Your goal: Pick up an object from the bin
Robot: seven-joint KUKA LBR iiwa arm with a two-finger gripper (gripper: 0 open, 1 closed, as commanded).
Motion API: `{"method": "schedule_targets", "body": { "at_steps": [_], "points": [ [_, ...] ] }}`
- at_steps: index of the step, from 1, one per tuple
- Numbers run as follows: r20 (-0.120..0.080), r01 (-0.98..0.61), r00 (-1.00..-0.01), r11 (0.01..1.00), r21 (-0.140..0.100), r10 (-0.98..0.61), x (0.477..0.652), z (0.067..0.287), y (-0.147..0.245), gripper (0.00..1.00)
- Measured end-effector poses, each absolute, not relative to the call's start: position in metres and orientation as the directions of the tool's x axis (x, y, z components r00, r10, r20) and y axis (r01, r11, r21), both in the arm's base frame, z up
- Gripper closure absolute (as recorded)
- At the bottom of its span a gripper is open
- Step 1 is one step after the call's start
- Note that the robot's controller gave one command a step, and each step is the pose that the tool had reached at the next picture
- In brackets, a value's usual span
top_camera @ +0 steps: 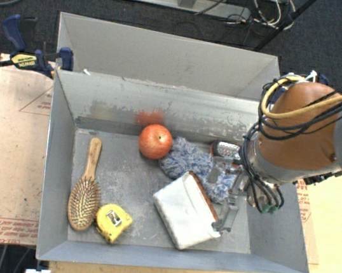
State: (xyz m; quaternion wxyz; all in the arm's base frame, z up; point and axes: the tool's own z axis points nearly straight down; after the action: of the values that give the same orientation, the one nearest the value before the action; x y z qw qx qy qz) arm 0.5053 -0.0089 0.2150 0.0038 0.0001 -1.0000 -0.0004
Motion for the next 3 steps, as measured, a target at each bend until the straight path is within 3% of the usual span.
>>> {"method": "schedule_targets", "body": {
  "at_steps": [1,2,3],
  "points": [
    [-0.001,0.000,-1.000,1.000,0.001,0.000,0.507,0.219,-0.009,0.00],
    [-0.008,-0.007,-1.000,1.000,0.001,-0.007,0.555,0.158,-0.025,0.00],
    [-0.008,0.117,-0.993,0.993,0.003,0.117,0.594,0.088,-0.055,0.00]
  ]
}}
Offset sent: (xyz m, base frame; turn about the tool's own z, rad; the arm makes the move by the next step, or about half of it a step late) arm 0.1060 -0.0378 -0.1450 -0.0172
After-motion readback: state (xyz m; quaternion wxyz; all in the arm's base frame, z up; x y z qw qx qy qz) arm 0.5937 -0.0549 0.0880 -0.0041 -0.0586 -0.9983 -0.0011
